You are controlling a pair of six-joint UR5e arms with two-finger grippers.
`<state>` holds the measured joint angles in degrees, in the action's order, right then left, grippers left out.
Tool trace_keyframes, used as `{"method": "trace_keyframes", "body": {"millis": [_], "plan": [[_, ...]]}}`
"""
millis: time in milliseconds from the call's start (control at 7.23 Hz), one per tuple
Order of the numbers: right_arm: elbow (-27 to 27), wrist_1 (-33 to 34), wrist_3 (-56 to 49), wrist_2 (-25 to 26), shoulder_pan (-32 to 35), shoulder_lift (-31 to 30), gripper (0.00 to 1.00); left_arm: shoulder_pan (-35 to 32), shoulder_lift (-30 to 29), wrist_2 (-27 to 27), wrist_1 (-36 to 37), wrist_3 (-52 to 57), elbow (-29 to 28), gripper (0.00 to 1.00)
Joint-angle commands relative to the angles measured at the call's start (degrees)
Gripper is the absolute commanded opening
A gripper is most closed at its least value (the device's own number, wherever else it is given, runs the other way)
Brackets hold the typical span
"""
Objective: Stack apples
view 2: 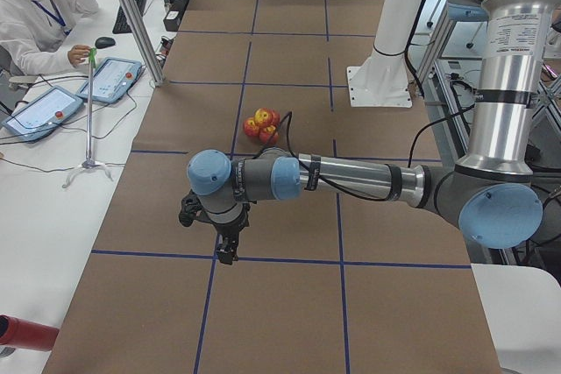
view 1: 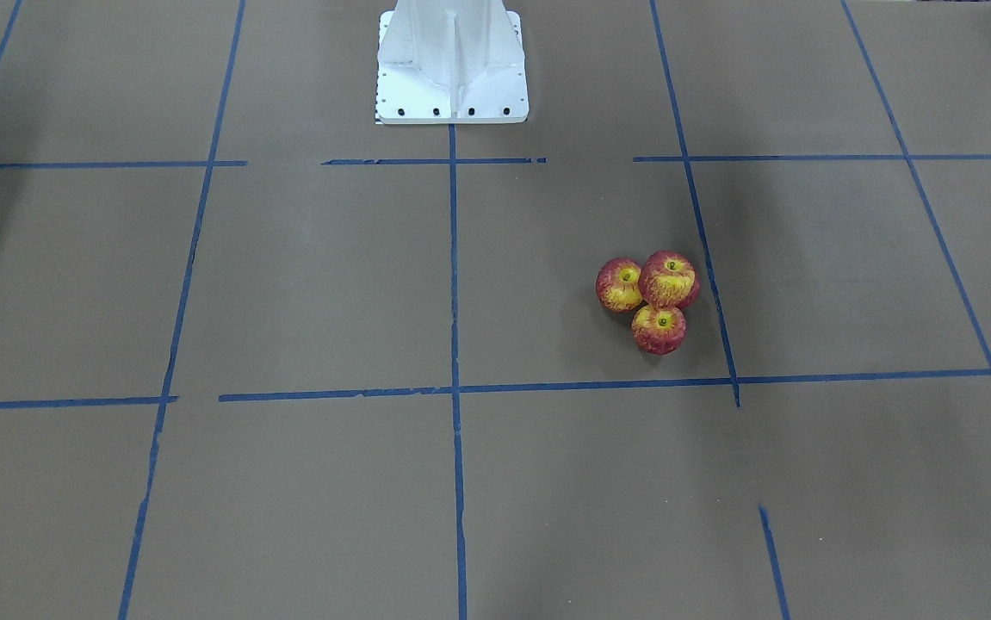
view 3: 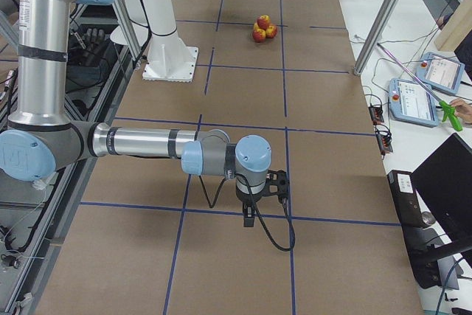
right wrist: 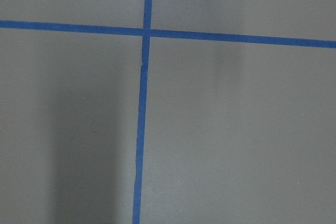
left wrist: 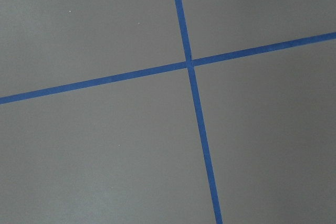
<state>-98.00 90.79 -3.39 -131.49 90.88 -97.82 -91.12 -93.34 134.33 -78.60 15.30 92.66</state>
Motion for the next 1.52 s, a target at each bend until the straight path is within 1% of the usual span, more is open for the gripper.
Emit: {"method": "trace_keyframes", "body": {"millis": [0, 138, 691, 968, 1106, 1383], "plan": [[0.0, 0.0, 0.0, 0.0, 0.0, 0.0, 1.0, 0.0, -0.1, 1.0, 0.1, -0.3, -0.1, 1.0], [0.0, 0.0, 0.0, 0.0, 0.0, 0.0, 1.0, 0.0, -0.2, 1.0, -0.3, -5.2, 0.8, 1.0], [0.0, 0.0, 0.0, 0.0, 0.0, 0.0, 1.0, 0.0, -0.1, 1.1, -0.8, -5.5, 1.1, 1.0], [0.0, 0.0, 0.0, 0.0, 0.0, 0.0, 1.0, -0.1, 0.1, 0.9, -0.7, -5.8, 2.4, 1.0], [0.0, 0.0, 0.0, 0.0, 0.0, 0.0, 1.0, -0.1, 0.1, 1.0, -0.7, -5.8, 2.0, 1.0], [0.0, 0.0, 0.0, 0.0, 0.0, 0.0, 1.0, 0.0, -0.8, 0.8, -0.4, -6.0, 2.4, 1.0]]}}
